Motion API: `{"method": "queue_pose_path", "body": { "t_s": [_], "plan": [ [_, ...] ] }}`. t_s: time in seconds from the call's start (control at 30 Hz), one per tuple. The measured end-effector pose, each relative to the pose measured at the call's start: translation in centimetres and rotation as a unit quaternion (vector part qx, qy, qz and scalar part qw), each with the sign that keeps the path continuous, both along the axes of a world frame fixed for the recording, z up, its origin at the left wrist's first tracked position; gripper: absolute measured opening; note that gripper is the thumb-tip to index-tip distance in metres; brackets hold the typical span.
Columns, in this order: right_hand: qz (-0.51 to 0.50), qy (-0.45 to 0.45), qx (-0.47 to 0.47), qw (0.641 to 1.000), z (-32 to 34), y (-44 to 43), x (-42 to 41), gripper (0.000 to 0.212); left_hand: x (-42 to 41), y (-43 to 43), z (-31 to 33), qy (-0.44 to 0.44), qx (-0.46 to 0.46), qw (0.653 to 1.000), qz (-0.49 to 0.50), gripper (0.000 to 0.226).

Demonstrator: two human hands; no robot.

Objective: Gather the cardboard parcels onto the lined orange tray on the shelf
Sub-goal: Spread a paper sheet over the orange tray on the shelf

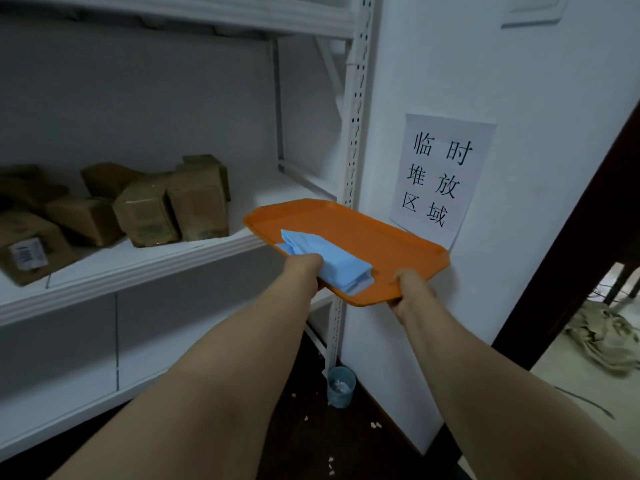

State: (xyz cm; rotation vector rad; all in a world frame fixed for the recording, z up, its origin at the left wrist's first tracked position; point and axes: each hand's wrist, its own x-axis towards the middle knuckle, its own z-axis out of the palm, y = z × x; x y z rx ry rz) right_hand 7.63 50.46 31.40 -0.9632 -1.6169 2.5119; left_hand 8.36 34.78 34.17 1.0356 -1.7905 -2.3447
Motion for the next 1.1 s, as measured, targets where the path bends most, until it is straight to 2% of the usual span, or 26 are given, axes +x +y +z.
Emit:
{"method": "queue_pose_path", "body": {
  "t_s": [0.1,0.27,0.43,0.47,0.67,0.83,0.9,0.97,1.1],
  "plan": [
    [0.013,0.002,-0.011,1.000,0.3,-2.8,-1.2,0.018,-1.1,-2.2,0.7,-0.005,-0.049,0.999,-0.012,0.050],
    [0.023,-0.010,-0.011,1.000,-0.1,-7.8,-3.9,0.012,-4.1,-6.7,0.5,-0.023,-0.150,0.988,-0.037,0.043],
    [0.024,-0.028,-0.013,0.999,-0.7,-13.0,-6.8,0.013,-7.5,-11.2,-0.1,-0.045,-0.264,0.960,-0.084,0.052],
    [0.029,-0.029,-0.021,0.999,-0.9,-14.0,-7.3,0.008,-8.3,-12.1,-0.3,-0.044,-0.292,0.951,-0.093,0.053],
    [0.094,-0.022,-0.125,0.988,-0.9,-18.3,-9.9,0.028,-12.1,-15.9,-1.2,-0.102,-0.436,0.884,-0.132,0.052],
    [0.102,-0.047,-0.169,0.979,-2.2,-21.1,-11.0,0.040,-14.6,-17.6,-2.0,-0.201,-0.499,0.840,-0.072,0.045],
    [0.110,-0.054,-0.174,0.977,-2.6,-22.2,-11.1,0.035,-15.3,-17.8,-1.9,-0.188,-0.542,0.817,-0.054,0.040],
    [0.128,-0.051,-0.187,0.973,-2.9,-23.3,-11.2,0.034,-16.0,-17.8,-1.5,-0.129,-0.565,0.812,-0.070,0.036],
    [0.169,-0.039,-0.215,0.961,-2.3,-24.8,-11.1,0.013,-17.4,-17.3,-0.1,-0.017,-0.487,0.865,-0.122,0.030]
  ]
}}
